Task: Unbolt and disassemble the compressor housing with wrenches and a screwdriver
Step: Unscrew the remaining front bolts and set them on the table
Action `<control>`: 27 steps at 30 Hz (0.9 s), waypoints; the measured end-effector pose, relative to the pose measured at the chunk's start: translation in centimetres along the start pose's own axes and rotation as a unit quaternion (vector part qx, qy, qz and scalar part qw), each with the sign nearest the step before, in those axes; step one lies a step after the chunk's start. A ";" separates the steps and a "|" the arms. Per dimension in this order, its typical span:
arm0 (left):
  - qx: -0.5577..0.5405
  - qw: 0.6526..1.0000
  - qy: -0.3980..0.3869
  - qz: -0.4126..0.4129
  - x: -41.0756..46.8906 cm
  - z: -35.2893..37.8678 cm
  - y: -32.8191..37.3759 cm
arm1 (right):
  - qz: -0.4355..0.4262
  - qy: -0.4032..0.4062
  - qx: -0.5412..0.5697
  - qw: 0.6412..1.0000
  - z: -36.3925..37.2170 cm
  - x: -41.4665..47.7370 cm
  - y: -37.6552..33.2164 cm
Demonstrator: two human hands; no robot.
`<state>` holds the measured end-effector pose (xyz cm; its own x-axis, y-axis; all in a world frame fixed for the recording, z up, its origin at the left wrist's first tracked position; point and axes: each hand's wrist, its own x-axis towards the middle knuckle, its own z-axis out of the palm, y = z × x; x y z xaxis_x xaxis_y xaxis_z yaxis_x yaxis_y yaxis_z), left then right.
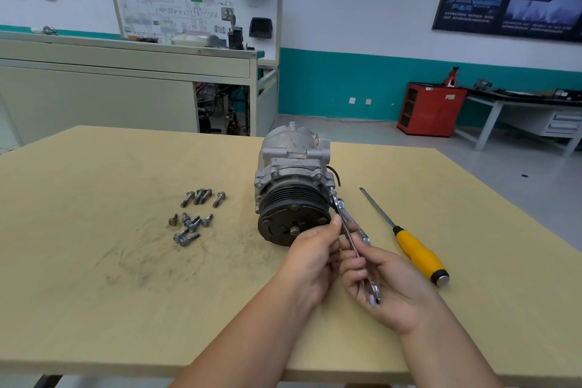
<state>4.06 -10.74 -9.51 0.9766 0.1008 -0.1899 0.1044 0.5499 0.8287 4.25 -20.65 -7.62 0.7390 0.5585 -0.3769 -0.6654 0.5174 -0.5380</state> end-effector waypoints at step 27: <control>-0.034 0.999 0.002 -0.027 0.4 -0.6 -0.2 | -0.433 0.218 -0.589 0.647 -1.8 0.8 1.8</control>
<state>4.28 -10.34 -10.03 0.9691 0.0740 -0.2354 0.1429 0.6094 0.7798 3.82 -20.48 -10.23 0.9111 0.0220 0.4117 0.3704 -0.4822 -0.7939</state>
